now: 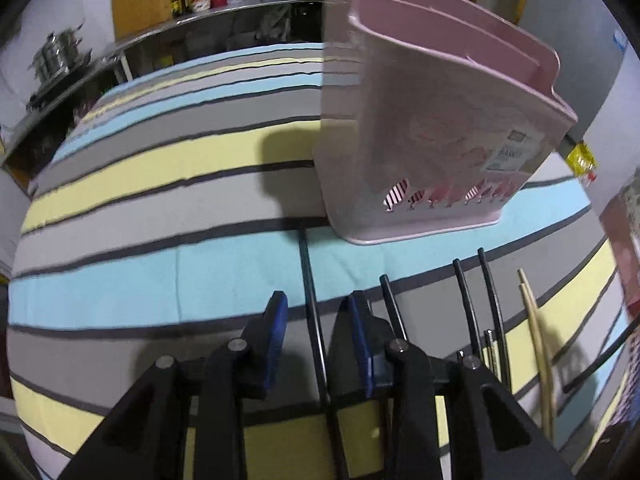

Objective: Organize utensils
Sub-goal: 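Lift the black chopstick in the right tool toward the pink basket while the left tool carries its chopstick there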

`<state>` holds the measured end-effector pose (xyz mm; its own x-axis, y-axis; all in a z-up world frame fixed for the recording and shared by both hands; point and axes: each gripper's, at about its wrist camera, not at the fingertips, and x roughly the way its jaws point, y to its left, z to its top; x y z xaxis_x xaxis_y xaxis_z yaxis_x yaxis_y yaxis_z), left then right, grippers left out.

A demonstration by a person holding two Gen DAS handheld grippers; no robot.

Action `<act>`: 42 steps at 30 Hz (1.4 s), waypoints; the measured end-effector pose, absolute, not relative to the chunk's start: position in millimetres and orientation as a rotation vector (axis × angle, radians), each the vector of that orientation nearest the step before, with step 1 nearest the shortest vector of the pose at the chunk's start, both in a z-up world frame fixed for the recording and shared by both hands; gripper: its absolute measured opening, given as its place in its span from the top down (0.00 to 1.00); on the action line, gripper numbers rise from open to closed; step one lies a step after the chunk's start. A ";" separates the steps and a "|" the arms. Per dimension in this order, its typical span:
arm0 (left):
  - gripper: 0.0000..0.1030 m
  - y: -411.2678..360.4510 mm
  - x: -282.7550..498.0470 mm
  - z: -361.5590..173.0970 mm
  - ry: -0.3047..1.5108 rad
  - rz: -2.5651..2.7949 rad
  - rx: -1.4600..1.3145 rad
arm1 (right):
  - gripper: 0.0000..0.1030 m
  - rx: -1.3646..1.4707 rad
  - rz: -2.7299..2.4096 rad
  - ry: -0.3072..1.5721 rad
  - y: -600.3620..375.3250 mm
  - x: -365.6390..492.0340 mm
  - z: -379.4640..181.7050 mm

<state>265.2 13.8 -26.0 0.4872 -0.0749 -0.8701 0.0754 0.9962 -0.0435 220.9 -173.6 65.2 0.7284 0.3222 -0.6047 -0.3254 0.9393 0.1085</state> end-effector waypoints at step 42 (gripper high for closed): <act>0.95 47.3 186.1 157.1 0.711 -0.258 -0.096 | 0.95 0.033 0.328 0.604 -182.6 200.1 94.8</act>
<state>186.1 47.3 157.1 0.7272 -0.2664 -0.6326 0.2013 0.9639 -0.1744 200.1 -182.6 94.8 0.7729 0.3122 -0.5524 -0.2927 0.9479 0.1261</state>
